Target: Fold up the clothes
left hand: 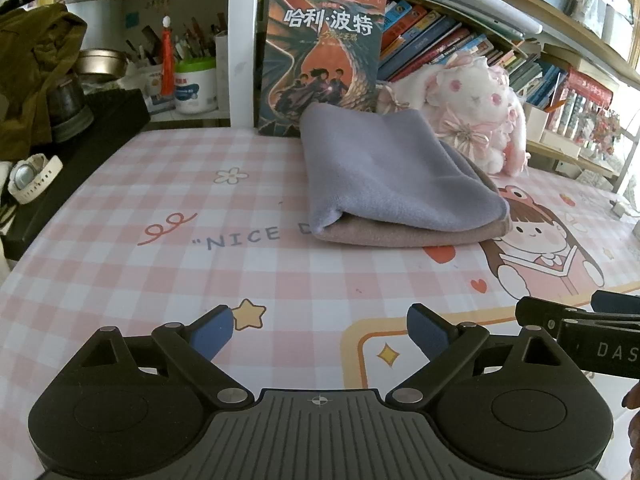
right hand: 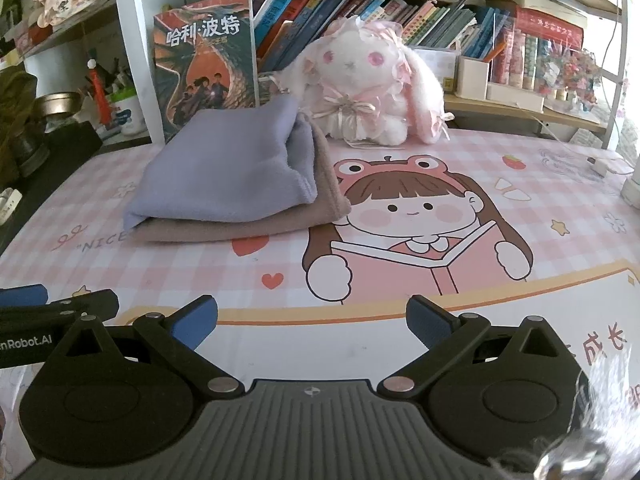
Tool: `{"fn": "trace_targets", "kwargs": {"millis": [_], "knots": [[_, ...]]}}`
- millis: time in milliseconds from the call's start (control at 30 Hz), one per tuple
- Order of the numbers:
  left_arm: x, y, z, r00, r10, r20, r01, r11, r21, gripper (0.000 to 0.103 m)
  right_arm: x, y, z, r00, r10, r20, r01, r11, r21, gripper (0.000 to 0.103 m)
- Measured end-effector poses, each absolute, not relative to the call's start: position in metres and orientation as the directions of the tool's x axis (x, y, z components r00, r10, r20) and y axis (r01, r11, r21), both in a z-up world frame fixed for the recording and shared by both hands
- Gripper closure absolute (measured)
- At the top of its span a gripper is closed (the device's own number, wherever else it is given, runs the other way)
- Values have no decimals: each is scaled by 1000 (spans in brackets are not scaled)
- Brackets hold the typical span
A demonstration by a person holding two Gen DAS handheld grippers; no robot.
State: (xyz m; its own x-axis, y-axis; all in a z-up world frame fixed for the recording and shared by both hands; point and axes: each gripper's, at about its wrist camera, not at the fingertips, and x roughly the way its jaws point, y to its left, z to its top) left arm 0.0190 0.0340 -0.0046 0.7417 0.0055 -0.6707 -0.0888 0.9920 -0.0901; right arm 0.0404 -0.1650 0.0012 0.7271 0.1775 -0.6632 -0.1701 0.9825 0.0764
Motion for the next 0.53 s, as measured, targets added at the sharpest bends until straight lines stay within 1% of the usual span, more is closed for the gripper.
{"fn": "trace_targets", "kwargs": {"millis": [533], "knots": [[20,33,-6,733,2,-681,-79,993,-83,7,41,-164,0,722,178,-668,-172,982,76,1]]}}
